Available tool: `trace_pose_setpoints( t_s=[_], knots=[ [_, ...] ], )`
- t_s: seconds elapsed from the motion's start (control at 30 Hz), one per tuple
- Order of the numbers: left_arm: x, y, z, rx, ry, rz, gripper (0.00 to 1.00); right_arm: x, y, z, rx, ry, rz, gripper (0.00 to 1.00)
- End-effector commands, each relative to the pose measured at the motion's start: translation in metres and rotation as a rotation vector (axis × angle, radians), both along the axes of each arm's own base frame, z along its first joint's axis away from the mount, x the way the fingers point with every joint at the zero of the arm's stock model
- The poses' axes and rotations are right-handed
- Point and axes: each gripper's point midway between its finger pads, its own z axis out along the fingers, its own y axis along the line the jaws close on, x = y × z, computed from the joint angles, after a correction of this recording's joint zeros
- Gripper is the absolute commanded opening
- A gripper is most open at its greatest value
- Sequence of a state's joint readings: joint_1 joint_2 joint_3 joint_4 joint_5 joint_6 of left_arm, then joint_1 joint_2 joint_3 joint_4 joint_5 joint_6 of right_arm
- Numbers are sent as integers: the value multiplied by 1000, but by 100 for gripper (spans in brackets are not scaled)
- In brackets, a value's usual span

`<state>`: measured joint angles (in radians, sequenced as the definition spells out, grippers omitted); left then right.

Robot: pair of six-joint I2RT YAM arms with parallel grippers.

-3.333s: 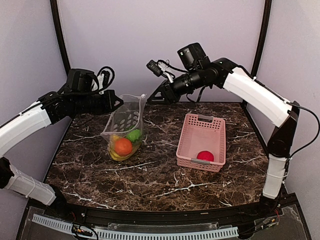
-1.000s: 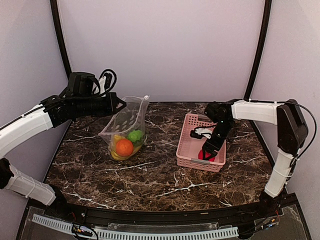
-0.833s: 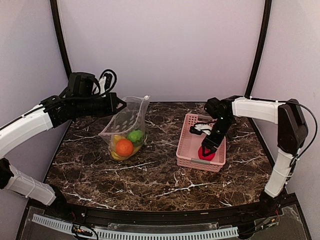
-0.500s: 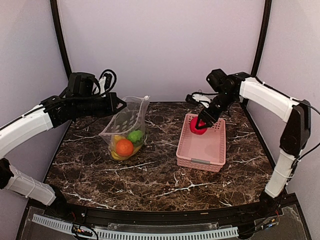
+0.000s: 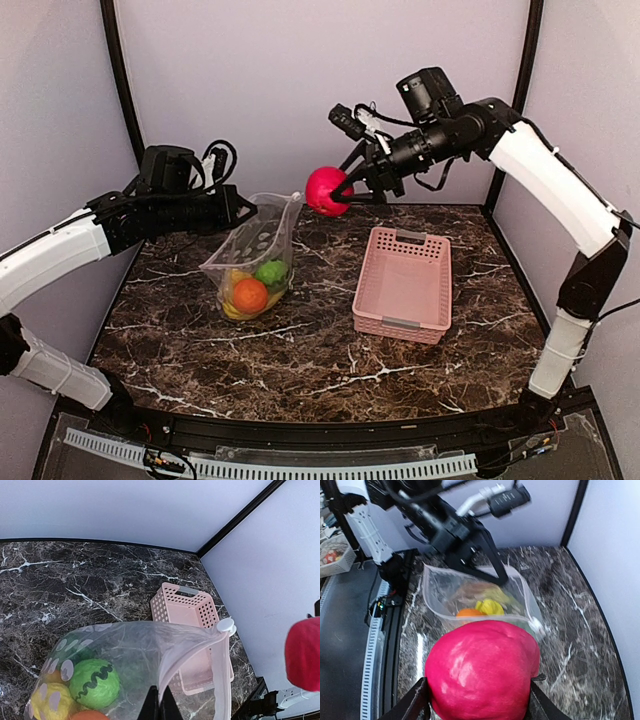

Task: Place the food in the zip-top bag and seal the zipper
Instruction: Pick up the fake fruit from the bin, then place the fake fruit in the zipper food storage bag.

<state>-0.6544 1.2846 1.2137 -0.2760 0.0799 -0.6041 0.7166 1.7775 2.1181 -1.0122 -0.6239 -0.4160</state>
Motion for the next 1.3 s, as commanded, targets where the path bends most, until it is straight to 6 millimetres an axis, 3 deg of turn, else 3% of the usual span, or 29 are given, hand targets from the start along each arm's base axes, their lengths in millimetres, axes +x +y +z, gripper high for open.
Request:
trace_pose_setpoints(
  t_s=[0.0, 0.13, 0.33, 0.7, 0.87, 1.03, 1.27],
  knots=[
    [-1, -7, 11, -35, -14, -27, 1, -26, 41, 43, 166, -3, 137, 57],
    [-2, -8, 14, -42, -16, -36, 1, -37, 68, 39, 176, 21, 193, 57],
    [-5, -6, 19, -49, -26, -37, 1, -34, 96, 15, 161, 60, 210, 57],
    [-7, -5, 22, -52, -31, -40, 1, -21, 111, -38, 65, 123, 163, 58],
    [-7, -6, 23, -57, -33, -42, 1, -11, 113, -63, -3, 94, 91, 67],
    [-7, -7, 22, -61, -30, -43, 1, -9, 115, -61, -3, 93, 76, 73],
    [-6, -4, 16, -38, -31, -38, 1, -24, 98, -7, 74, -2, 110, 77]
  ],
)
